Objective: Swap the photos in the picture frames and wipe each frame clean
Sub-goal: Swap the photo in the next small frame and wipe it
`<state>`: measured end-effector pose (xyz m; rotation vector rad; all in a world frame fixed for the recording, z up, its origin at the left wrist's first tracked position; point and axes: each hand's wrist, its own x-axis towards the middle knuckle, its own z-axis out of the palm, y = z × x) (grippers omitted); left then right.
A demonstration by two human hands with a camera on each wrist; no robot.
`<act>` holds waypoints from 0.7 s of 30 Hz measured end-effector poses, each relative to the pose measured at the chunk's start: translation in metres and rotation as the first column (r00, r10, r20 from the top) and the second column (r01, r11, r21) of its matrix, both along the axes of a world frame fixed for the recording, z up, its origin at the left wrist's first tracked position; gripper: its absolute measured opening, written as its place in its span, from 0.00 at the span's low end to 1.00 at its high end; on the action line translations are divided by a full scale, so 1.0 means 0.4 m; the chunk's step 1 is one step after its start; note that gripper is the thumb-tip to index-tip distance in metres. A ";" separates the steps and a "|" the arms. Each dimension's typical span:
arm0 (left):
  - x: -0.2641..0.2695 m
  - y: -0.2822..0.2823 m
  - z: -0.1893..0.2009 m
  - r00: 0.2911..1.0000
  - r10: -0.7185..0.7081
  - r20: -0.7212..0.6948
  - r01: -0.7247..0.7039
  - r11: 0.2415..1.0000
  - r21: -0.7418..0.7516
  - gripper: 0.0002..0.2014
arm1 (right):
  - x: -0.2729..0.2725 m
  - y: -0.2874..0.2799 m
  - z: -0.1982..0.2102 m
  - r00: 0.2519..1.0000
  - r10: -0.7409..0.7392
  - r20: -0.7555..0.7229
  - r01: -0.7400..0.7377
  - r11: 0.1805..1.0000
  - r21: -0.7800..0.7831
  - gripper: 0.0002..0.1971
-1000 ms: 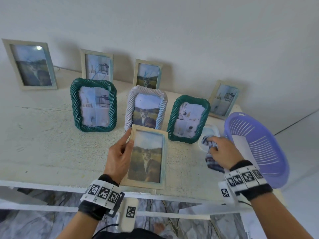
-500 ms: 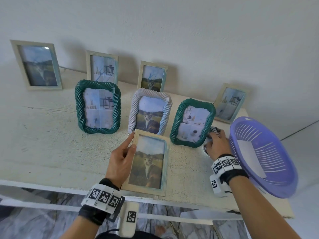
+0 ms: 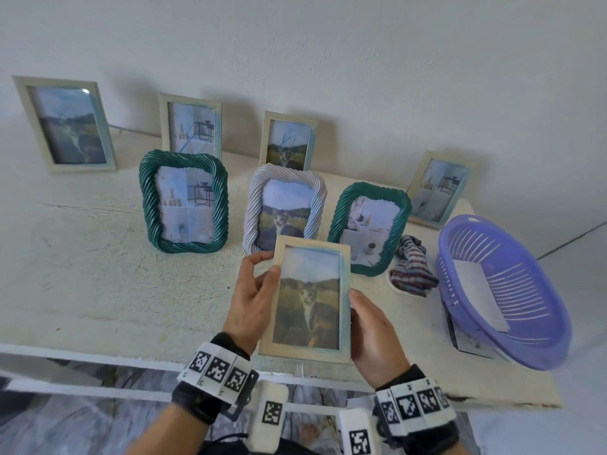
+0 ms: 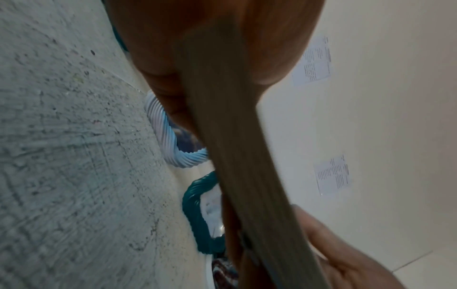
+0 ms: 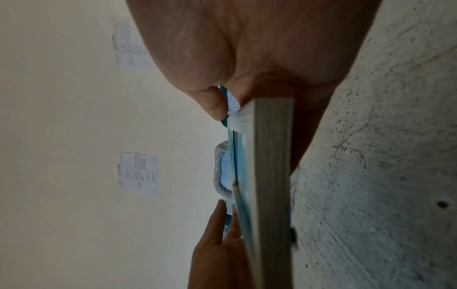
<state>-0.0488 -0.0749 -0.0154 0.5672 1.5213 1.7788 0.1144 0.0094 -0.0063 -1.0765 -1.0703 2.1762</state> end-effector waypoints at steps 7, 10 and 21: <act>0.035 -0.015 0.017 0.927 -0.370 0.059 0.375 0.922 -0.098 0.29 | -0.003 -0.043 0.043 0.998 0.056 0.004 -0.056 0.983 0.174 0.16; 0.048 -0.012 0.021 0.892 -0.441 0.098 0.448 0.891 -0.072 0.48 | -0.006 -0.076 0.050 0.990 0.129 0.062 -0.143 0.857 0.495 0.15; 0.050 -0.020 0.026 0.872 -0.400 0.283 0.423 0.906 -0.022 0.35 | 0.002 -0.065 0.031 0.875 -0.200 0.441 -0.351 0.366 0.862 0.17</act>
